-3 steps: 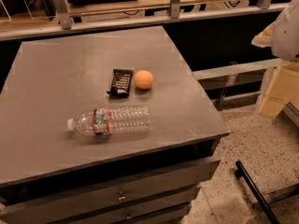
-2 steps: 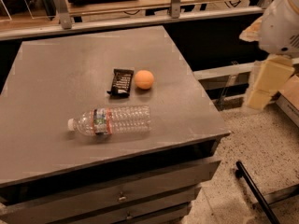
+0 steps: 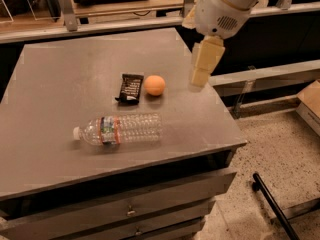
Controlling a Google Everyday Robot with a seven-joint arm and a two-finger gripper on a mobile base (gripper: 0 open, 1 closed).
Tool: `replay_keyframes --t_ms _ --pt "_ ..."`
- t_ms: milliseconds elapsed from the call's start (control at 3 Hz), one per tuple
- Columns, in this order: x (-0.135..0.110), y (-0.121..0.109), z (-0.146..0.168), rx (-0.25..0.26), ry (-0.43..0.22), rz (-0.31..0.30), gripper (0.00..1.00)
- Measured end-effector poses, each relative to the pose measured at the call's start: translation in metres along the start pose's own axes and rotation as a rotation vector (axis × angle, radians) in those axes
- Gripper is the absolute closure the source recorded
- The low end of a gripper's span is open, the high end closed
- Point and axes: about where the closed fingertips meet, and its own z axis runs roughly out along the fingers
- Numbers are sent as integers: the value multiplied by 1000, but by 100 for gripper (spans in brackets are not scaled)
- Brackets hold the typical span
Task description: Pick orange
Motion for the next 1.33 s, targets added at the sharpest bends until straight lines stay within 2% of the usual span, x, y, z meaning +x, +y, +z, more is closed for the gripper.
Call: replay_keyframes --t_ms 333,667,1000,1333 --pt "-49 -25 41 -43 -59 -74 0" --pt "-73 -44 80 -72 -55 -105 0" --pt "-72 -52 108 -85 -25 -103 0" --pt "-57 -54 126 -90 7 -77 0"
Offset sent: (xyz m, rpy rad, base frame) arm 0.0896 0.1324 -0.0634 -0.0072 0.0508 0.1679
